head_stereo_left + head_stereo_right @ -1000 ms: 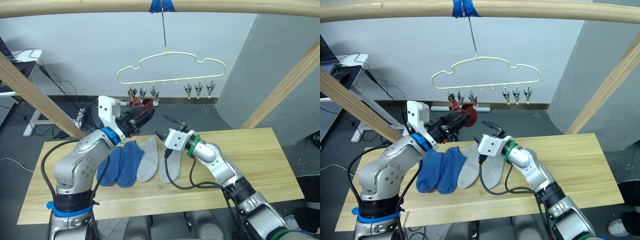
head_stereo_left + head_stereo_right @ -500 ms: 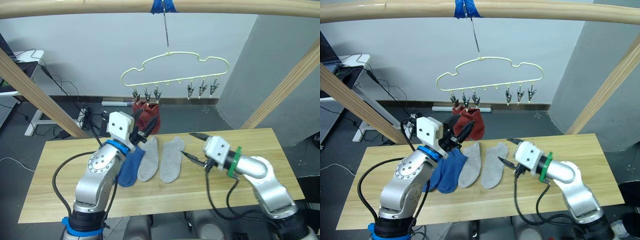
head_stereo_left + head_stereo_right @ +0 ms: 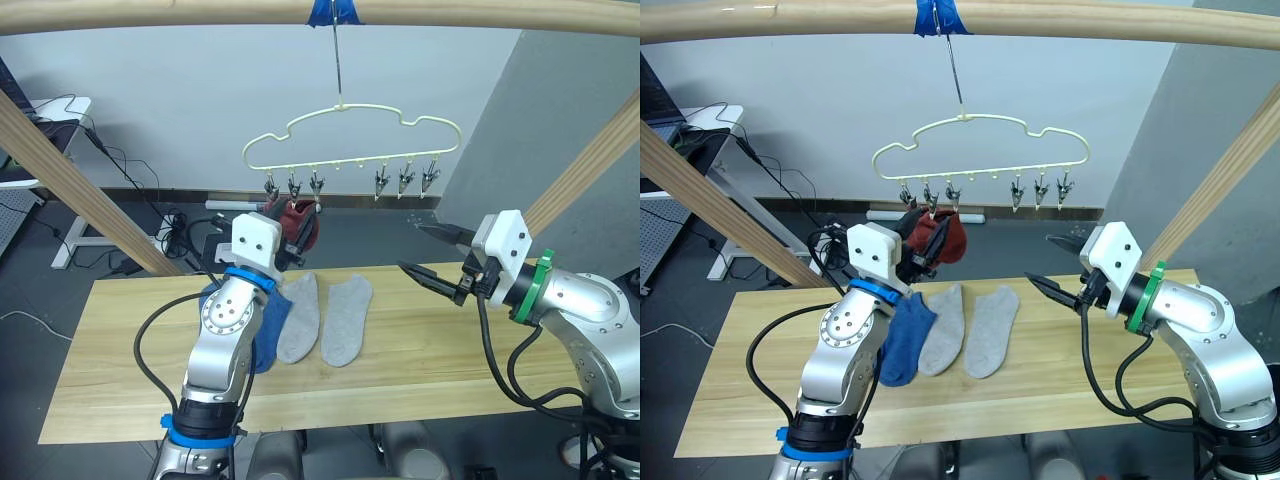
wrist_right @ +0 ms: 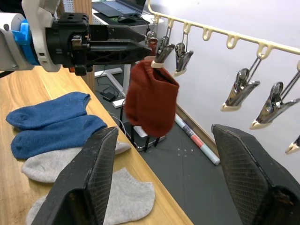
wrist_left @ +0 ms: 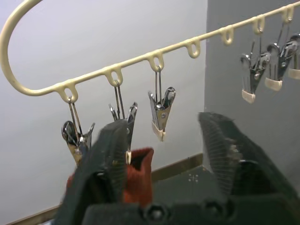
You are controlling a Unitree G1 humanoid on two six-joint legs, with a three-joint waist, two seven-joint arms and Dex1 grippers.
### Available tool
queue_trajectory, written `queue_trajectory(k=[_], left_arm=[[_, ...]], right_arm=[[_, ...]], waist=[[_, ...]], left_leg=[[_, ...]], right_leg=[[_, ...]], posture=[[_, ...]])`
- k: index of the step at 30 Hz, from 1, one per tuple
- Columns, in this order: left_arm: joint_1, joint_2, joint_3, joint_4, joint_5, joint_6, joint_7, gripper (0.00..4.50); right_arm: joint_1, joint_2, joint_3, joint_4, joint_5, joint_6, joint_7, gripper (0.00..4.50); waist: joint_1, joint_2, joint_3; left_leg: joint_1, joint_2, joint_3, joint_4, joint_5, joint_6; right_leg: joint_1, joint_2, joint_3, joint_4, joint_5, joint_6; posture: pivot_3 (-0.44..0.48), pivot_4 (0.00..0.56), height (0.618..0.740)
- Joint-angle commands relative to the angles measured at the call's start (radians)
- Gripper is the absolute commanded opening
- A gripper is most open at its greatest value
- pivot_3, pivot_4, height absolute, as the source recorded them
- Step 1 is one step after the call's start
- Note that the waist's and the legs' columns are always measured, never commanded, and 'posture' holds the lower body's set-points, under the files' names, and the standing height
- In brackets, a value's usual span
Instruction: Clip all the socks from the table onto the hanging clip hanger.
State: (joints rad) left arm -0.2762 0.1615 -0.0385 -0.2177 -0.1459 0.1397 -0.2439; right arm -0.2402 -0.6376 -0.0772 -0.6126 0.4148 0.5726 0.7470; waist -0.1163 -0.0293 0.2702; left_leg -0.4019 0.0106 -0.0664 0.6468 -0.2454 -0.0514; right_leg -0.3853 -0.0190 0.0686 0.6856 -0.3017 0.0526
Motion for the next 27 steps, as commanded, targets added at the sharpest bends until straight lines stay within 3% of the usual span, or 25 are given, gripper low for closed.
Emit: queue_trajectory(k=[1,27], left_arm=[[-0.034,-0.023,-0.014,0.015,0.035,-0.028,0.029,1.79],[-0.259,-0.136,-0.002,0.314,0.125,-0.168,0.151,1.79]], right_arm=[[-0.006,-0.017,-0.025,-0.027,0.022,-0.002,-0.006,3.35],[-0.04,-0.056,-0.033,-0.02,0.111,0.024,-0.003,3.35]], waist=[[0.001,0.0,0.0],[-0.001,0.0,0.0]], left_leg=[[0.0,0.0,0.0,0.0,0.0,0.0],[-0.001,-0.001,0.002,0.0,0.0,0.0]], right_leg=[[0.0,0.0,0.0,0.0,0.0,0.0],[0.0,0.0,0.0,-0.004,0.001,0.002]], posture=[[-0.226,0.246,0.74],[-0.25,0.246,0.74]])
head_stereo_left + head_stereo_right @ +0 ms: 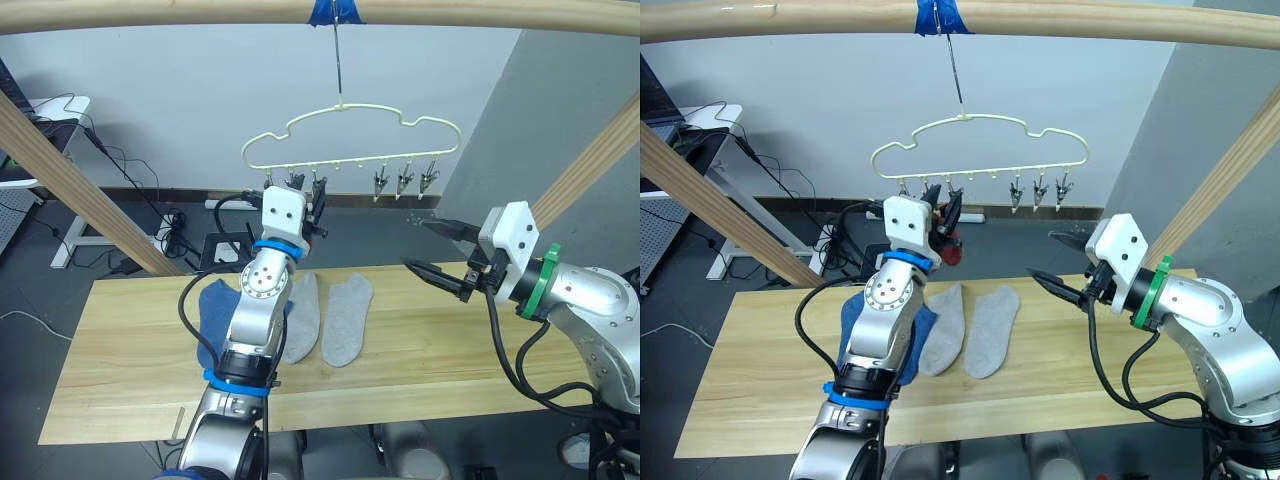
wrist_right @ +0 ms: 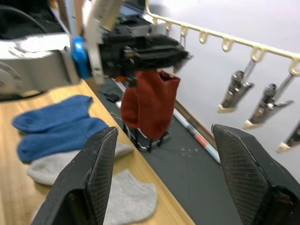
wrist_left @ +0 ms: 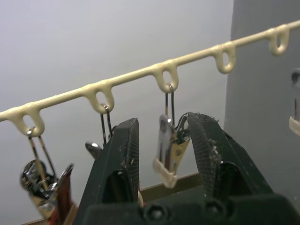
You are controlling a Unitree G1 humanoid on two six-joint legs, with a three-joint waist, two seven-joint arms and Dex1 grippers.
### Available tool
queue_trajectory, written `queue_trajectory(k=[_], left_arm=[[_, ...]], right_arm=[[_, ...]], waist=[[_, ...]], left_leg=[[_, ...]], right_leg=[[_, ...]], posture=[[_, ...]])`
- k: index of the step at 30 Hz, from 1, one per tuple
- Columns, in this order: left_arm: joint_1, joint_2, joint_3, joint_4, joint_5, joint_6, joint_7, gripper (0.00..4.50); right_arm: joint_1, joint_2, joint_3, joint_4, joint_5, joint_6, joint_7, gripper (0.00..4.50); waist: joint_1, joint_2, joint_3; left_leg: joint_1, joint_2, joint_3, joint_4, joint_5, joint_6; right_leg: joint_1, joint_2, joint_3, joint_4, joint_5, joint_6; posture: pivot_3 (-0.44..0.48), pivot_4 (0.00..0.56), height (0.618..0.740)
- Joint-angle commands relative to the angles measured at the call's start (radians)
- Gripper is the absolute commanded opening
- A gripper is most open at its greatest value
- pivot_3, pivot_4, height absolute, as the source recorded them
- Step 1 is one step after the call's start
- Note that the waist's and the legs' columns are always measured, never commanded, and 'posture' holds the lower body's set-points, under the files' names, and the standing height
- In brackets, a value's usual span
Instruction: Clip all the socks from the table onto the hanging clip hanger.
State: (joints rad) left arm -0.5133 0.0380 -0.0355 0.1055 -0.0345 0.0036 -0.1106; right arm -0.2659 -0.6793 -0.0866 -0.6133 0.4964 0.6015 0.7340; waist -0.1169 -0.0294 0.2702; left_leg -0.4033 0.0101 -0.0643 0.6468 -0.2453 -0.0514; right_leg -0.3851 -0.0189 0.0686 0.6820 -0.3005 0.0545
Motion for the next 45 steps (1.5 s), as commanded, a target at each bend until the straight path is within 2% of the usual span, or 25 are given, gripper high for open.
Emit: queue_trajectory(k=[1,18,45], left_arm=[[-0.022,-0.016,-0.005,-0.01,0.015,-0.034,0.021,1.79],[0.074,-0.035,-0.03,-0.102,0.06,-0.019,0.054,1.79],[0.017,-0.025,-0.021,-0.042,0.05,-0.001,0.02,1.79]], right_arm=[[-0.015,-0.015,-0.024,-0.019,0.03,-0.005,0.011,3.35],[0.008,-0.024,-0.022,-0.03,0.034,-0.017,0.001,3.35],[0.016,-0.023,-0.014,-0.038,0.061,0.003,-0.002,3.35]], waist=[[0.0,0.0,0.0],[-0.001,0.0,0.0],[-0.001,0.0,0.0]], left_leg=[[0.0,0.0,0.0,0.0,0.0,0.0],[0.0,0.0,0.0,0.0,0.0,0.0],[0.0,0.0,0.0,0.0,0.0,0.0]], right_leg=[[0.0,0.0,0.0,0.0,0.0,0.0],[0.0,0.0,0.0,0.0,0.0,0.0],[0.0,0.0,0.0,0.0,0.0,0.0]], posture=[[-0.25,0.244,0.74],[-0.251,0.243,0.74],[-0.247,0.247,0.74]])
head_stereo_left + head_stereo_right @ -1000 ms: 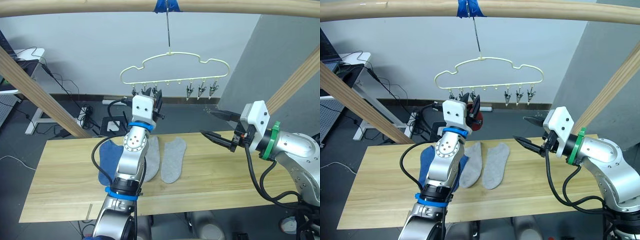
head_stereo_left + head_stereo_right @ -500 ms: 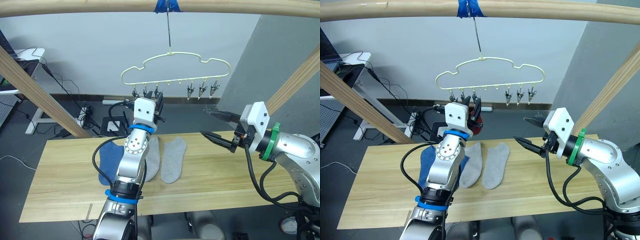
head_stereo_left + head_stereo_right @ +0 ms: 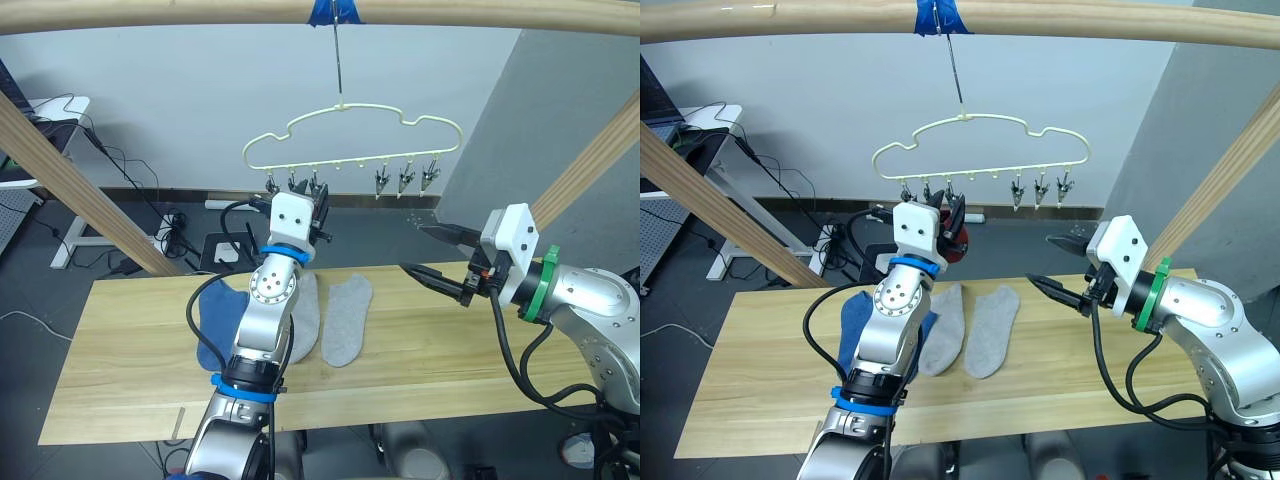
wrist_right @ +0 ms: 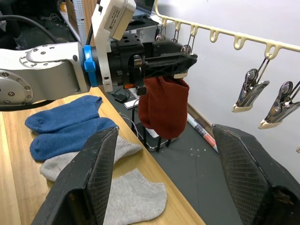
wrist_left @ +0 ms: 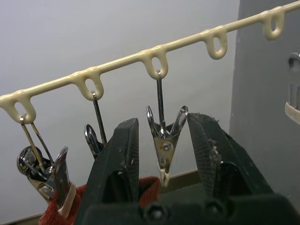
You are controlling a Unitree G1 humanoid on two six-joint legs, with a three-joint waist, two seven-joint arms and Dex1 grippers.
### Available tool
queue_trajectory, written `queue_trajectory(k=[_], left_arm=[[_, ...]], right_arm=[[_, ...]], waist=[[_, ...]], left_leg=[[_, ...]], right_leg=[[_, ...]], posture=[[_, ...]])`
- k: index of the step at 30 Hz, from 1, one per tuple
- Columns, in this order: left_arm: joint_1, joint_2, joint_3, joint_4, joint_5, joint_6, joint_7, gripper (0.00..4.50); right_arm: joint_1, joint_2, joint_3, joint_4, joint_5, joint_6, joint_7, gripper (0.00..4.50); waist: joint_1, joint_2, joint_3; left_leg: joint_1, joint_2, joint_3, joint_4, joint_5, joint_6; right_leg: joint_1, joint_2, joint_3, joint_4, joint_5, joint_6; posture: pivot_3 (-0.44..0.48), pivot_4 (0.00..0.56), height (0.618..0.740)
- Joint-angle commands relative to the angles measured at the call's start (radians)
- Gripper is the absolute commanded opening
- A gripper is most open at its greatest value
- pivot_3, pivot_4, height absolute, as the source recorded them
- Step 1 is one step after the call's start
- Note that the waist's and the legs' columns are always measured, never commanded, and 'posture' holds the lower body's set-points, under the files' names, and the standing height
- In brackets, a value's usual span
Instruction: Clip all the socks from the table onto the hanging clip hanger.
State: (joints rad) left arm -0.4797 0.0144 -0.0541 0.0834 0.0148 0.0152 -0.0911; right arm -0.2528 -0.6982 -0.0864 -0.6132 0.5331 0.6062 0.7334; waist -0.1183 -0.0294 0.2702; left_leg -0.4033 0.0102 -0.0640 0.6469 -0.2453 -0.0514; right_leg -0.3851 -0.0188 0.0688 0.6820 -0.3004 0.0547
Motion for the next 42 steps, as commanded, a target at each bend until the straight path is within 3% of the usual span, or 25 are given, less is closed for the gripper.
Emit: queue_trajectory(k=[1,7,13,16,19,24,27,29,35,42], left_arm=[[-0.019,-0.002,-0.002,-0.02,0.002,-0.012,0.002,1.79],[-0.034,0.007,0.001,-0.004,-0.004,-0.02,-0.013,1.79],[-0.046,0.017,0.005,0.018,-0.009,-0.031,-0.022,0.54],[-0.042,0.019,0.002,0.015,-0.009,-0.033,-0.026,0.13],[-0.038,0.02,0.003,0.005,-0.01,-0.03,-0.029,0.07],[-0.03,0.037,0.012,-0.038,-0.039,0.003,-0.06,0.07],[-0.015,0.064,0.01,-0.092,-0.086,0.052,-0.124,0.07],[-0.005,0.085,0.012,-0.129,-0.121,0.089,-0.164,0.07],[0.01,0.147,0.035,-0.205,-0.197,0.195,-0.246,0.07],[0.01,0.179,0.048,-0.222,-0.222,0.24,-0.269,0.07]], right_arm=[[0.002,-0.004,-0.014,-0.038,0.025,-0.002,-0.001,3.35],[0.0,-0.004,-0.013,-0.035,0.027,0.002,0.002,3.35],[-0.003,-0.004,-0.012,-0.033,0.03,0.006,0.004,3.35],[-0.002,-0.002,-0.009,-0.034,0.03,0.007,0.004,3.35],[-0.002,0.0,-0.003,-0.033,0.027,0.006,0.004,3.35],[0.007,-0.003,0.139,0.012,-0.131,-0.021,-0.04,3.35],[0.013,0.084,0.291,0.096,-0.291,-0.005,-0.189,3.87],[0.011,0.187,0.35,0.149,-0.357,0.043,-0.304,4.49],[0.032,0.452,0.498,0.371,-0.561,-0.009,-0.556,4.5],[-0.044,0.624,0.491,0.644,-0.632,-0.119,-0.655,4.5]], waist=[[0.0,0.0,0.0],[0.0,0.0,0.0],[0.0,0.0,0.0],[0.0,0.0,0.0],[0.0,0.0,0.0],[-0.001,0.0,0.0],[-0.004,-0.001,-0.001],[-0.006,0.0,-0.001],[-0.018,0.0,-0.001],[-0.02,0.0,-0.001]], left_leg=[[0.0,0.0,0.0,0.0,0.0,0.0],[0.0,0.0,0.0,0.0,0.0,0.0],[0.0,0.0,0.0,0.0,0.0,0.0],[0.0,0.0,0.0,0.0,0.0,0.0],[0.0,0.0,0.0,0.0,0.0,0.0],[0.0,0.0,0.0,0.0,0.0,0.0],[0.0,0.001,0.0,0.0,0.0,0.0],[0.0,0.001,0.0,0.0,0.0,0.0],[0.0,0.002,-0.003,-0.001,0.0,-0.001],[0.0,0.001,-0.005,0.0,0.0,0.0]], right_leg=[[0.0,0.0,0.0,0.0,0.0,0.0],[0.0,0.0,0.0,0.0,0.0,0.0],[0.0,0.0,0.0,0.0,0.0,0.0],[0.0,0.0,0.0,0.0,0.0,0.0],[0.0,0.0,0.0,0.0,0.0,0.0],[0.0,0.0,0.0,0.0,0.0,0.0],[0.0,0.0,0.0,0.0,0.0,0.0],[-0.001,0.0,0.0,0.001,0.0,0.0],[-0.002,0.0,0.001,0.001,0.0,0.0],[-0.002,-0.001,0.0,0.001,0.001,-0.001]], posture=[[-0.247,0.247,0.74],[-0.247,0.246,0.74],[-0.247,0.244,0.74],[-0.246,0.243,0.74],[-0.245,0.242,0.74],[-0.239,0.239,0.74],[-0.232,0.241,0.74],[-0.228,0.24,0.74],[-0.214,0.24,0.74],[-0.202,0.237,0.74]])
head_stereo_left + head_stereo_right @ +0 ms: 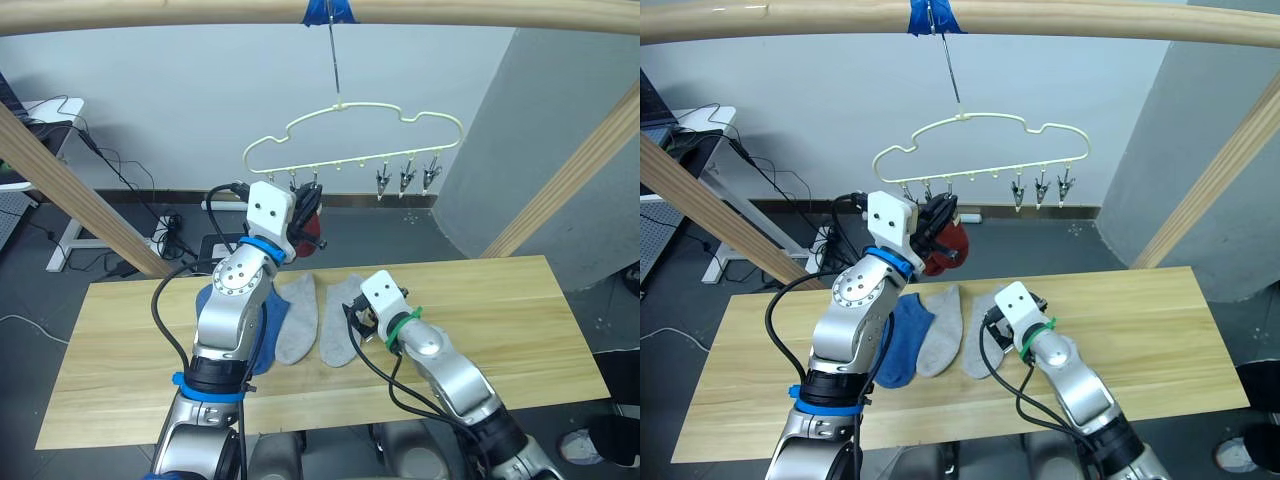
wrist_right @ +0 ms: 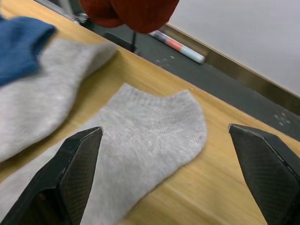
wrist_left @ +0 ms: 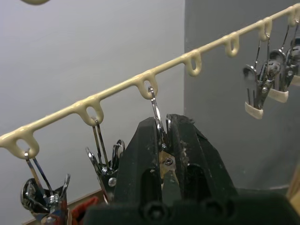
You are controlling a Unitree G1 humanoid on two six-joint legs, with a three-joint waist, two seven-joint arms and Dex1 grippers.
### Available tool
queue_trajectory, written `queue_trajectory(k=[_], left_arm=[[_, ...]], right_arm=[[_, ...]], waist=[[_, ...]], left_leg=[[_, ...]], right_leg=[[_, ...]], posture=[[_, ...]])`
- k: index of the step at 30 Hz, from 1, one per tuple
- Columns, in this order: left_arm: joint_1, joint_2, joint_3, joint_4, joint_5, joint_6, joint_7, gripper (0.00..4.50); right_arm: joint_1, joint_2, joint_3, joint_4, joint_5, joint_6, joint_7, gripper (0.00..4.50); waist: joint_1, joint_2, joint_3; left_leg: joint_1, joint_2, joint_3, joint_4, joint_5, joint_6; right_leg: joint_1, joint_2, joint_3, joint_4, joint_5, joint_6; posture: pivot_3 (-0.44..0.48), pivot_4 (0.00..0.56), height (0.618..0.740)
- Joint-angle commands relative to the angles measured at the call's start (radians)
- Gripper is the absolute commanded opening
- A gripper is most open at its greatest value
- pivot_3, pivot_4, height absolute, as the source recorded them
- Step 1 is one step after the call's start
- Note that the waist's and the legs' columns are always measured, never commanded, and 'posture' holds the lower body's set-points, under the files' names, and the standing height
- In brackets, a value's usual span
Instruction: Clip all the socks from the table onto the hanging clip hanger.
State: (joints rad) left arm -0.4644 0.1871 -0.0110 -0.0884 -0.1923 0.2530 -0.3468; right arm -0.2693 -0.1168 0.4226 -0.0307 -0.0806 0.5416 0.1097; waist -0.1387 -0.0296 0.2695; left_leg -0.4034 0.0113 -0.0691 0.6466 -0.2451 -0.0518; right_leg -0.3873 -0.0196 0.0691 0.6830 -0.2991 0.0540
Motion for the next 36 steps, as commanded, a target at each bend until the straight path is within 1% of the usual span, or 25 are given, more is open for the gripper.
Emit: queue_trajectory(k=[1,9,13,15,16,17,23,27,28,30,33,36], left_arm=[[-0.004,0.008,0.005,-0.052,-0.017,0.007,-0.014,0.07],[0.007,0.018,0.01,-0.067,-0.025,0.031,-0.025,0.07],[0.011,0.019,0.012,-0.072,-0.028,0.042,-0.025,0.07],[0.012,0.021,0.014,-0.074,-0.031,0.047,-0.027,0.07],[0.013,0.022,0.015,-0.074,-0.034,0.051,-0.029,0.07],[0.014,0.024,0.016,-0.074,-0.038,0.054,-0.031,0.07],[0.017,0.035,0.019,-0.082,-0.065,0.075,-0.049,0.07],[0.009,0.033,0.04,-0.093,-0.117,0.115,-0.063,0.07],[0.003,0.035,0.044,-0.095,-0.134,0.126,-0.072,0.07],[-0.003,0.04,0.05,-0.099,-0.153,0.141,-0.083,0.07],[-0.02,0.045,0.067,-0.109,-0.198,0.178,-0.102,0.07],[-0.033,0.049,0.078,-0.115,-0.232,0.207,-0.111,0.07]], right_arm=[[-0.044,0.06,-0.024,0.102,-0.021,-0.067,-0.036,4.5],[-0.134,0.17,-0.103,0.373,-0.005,-0.13,-0.049,4.5],[-0.159,0.179,-0.102,0.459,-0.028,-0.139,-0.041,4.5],[-0.163,0.178,-0.101,0.49,-0.036,-0.145,-0.041,4.12],[-0.164,0.174,-0.099,0.506,-0.041,-0.15,-0.04,3.8],[-0.163,0.169,-0.099,0.517,-0.044,-0.155,-0.038,3.59],[-0.141,0.141,-0.106,0.512,-0.047,-0.169,-0.024,1.51],[-0.113,0.126,-0.098,0.437,-0.047,-0.171,-0.012,0.11],[-0.109,0.116,-0.09,0.403,-0.054,-0.186,-0.005,0.0],[-0.107,0.102,-0.079,0.363,-0.067,-0.207,0.003,0.0],[-0.119,0.055,-0.032,0.277,-0.126,-0.326,0.027,0.0],[-0.129,0.023,-0.006,0.229,-0.172,-0.409,0.031,0.0]], waist=[[0.0,0.0,0.0],[0.0,0.0,0.0],[-0.001,0.0,0.0],[-0.002,0.0,0.0],[-0.002,0.0,-0.001],[-0.002,0.0,-0.001],[0.0,0.0,-0.001],[0.0,0.0,-0.002],[0.0,0.0,-0.002],[0.0,0.0,-0.001],[-0.002,0.0,-0.001],[-0.005,0.0,-0.001]], left_leg=[[0.0,0.0,-0.001,0.0,0.0,0.0],[0.0,0.0,0.0,0.0,0.0,0.0],[0.0,0.001,0.0,0.0,0.0,0.0],[0.001,0.001,-0.001,0.0,0.0,0.0],[0.001,0.001,0.0,0.0,0.0,0.0],[0.001,0.0,0.0,0.0,0.0,0.0],[0.003,0.0,0.0,0.001,0.0,0.0],[0.003,0.0,-0.001,0.001,0.0,0.0],[0.003,0.0,-0.001,0.001,0.0,0.0],[0.003,0.0,0.0,0.001,0.0,0.0],[0.002,0.0,0.0,0.001,0.0,0.0],[0.002,0.0,0.0,0.0,0.0,0.0]], right_leg=[[0.0,0.0,-0.001,0.0,0.0,0.0],[0.0,0.0,0.0,0.0,0.0,-0.001],[0.0,0.001,0.0,0.001,0.0,-0.001],[0.0,0.001,0.0,0.001,0.001,-0.001],[0.0,0.001,0.0,0.002,0.001,-0.001],[0.001,0.001,0.0,0.002,0.001,-0.001],[0.001,0.001,0.0,0.005,0.001,-0.001],[0.002,0.001,0.0,0.006,0.0,-0.001],[0.002,0.001,0.0,0.005,0.0,-0.001],[0.001,0.001,0.0,0.005,0.0,-0.001],[0.0,0.001,0.0,0.005,0.0,-0.001],[0.0,0.001,0.0,0.005,0.0,-0.001]], posture=[[-0.202,0.237,0.74],[-0.187,0.235,0.74],[-0.183,0.234,0.74],[-0.182,0.233,0.74],[-0.182,0.233,0.74],[-0.182,0.233,0.74],[-0.184,0.236,0.74],[-0.185,0.237,0.74],[-0.185,0.238,0.74],[-0.187,0.238,0.74],[-0.191,0.239,0.74],[-0.194,0.24,0.74]])
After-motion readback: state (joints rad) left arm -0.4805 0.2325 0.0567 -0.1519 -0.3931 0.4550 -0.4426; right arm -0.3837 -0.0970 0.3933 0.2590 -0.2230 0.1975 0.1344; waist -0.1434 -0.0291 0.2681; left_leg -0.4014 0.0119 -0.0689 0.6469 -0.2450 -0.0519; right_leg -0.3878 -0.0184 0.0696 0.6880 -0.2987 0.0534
